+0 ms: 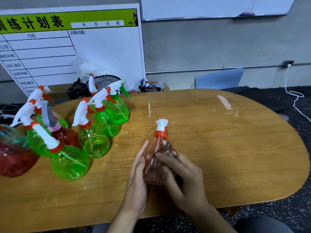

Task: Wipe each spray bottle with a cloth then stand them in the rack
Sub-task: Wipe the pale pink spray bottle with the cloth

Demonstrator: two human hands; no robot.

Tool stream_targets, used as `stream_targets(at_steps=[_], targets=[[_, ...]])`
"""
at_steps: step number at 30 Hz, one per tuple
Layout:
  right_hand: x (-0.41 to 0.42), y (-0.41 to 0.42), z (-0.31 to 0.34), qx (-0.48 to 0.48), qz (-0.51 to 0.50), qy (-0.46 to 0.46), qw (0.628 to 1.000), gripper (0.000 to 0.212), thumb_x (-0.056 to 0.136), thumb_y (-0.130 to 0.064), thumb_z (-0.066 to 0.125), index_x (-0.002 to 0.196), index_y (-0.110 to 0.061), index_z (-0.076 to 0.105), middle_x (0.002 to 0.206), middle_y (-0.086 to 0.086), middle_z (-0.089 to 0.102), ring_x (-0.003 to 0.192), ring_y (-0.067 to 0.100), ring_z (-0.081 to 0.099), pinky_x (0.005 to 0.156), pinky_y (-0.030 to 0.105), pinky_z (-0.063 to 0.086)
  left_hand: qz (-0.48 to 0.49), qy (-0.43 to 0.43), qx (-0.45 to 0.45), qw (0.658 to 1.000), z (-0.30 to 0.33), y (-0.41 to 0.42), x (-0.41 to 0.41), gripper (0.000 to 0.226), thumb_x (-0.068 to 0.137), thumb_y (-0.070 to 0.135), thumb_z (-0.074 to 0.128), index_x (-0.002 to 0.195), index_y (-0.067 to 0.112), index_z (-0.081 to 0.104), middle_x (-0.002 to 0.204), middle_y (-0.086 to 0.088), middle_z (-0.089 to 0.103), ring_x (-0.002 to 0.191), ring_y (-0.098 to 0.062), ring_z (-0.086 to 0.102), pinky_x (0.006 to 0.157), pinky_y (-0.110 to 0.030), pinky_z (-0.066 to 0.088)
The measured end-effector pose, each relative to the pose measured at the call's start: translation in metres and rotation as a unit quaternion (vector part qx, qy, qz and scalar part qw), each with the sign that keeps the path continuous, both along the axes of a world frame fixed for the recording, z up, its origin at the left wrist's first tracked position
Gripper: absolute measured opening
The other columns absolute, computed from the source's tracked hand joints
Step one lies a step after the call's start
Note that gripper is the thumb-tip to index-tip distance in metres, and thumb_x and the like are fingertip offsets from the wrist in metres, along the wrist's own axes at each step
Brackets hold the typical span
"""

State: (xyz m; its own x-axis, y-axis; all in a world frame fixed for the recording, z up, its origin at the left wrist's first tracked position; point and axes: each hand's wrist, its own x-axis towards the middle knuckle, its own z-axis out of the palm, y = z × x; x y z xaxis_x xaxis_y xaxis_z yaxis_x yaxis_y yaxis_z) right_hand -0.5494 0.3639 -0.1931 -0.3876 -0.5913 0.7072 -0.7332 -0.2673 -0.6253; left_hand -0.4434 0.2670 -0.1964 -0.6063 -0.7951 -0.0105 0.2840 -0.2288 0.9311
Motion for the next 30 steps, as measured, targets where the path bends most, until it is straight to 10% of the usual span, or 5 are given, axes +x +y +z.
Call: stream_targets(at_steps=[7, 18, 24, 30], targets=[[-0.01, -0.025, 0.012, 0.072, -0.097, -0.085, 0.989, 0.033, 0.105, -0.04, 0.051, 0.129, -0.035, 0.073, 0.09, -0.017, 0.058, 0.077, 0.011, 0.063, 0.061, 0.021, 0.045, -0.013, -0.043, -0.035, 0.998, -0.009, -0.004, 0.001, 0.041, 0.105, 0.046, 0.051, 0.144, 0.046, 0.062, 0.151, 0.001, 0.063, 0.14, -0.026, 0.061, 0.118, -0.065, 0.042], [0.005, 0.007, -0.003, 0.103, 0.066, 0.078, 0.99, 0.028, 0.105, -0.032, 0.061, 0.131, -0.027, 0.072, 0.099, -0.005, 0.061, 0.083, 0.01, 0.062, 0.068, 0.036, 0.054, -0.014, 0.004, -0.013, 1.0, 0.003, -0.001, 0.003, 0.048, 0.104, 0.036, 0.046, 0.152, 0.031, 0.054, 0.14, -0.009, 0.071, 0.131, -0.03, 0.067, 0.108, -0.04, 0.053], [-0.007, 0.002, 0.018, 0.027, 0.004, -0.102, 0.994, 0.029, 0.104, -0.026, 0.058, 0.126, -0.025, 0.076, 0.1, -0.018, 0.065, 0.081, 0.005, 0.064, 0.066, 0.017, 0.045, -0.019, -0.025, -0.026, 0.999, -0.003, -0.001, 0.001, 0.047, 0.103, 0.045, 0.048, 0.149, 0.042, 0.058, 0.149, -0.005, 0.065, 0.137, -0.031, 0.063, 0.114, -0.055, 0.049], [-0.01, -0.023, 0.008, 0.071, -0.064, -0.135, 0.986, 0.031, 0.104, -0.039, 0.055, 0.129, -0.035, 0.073, 0.1, -0.014, 0.064, 0.084, 0.015, 0.068, 0.064, 0.045, 0.057, -0.024, -0.03, -0.023, 0.999, -0.009, -0.004, 0.001, 0.043, 0.105, 0.042, 0.048, 0.146, 0.043, 0.061, 0.151, -0.003, 0.063, 0.138, -0.028, 0.062, 0.116, -0.058, 0.045]])
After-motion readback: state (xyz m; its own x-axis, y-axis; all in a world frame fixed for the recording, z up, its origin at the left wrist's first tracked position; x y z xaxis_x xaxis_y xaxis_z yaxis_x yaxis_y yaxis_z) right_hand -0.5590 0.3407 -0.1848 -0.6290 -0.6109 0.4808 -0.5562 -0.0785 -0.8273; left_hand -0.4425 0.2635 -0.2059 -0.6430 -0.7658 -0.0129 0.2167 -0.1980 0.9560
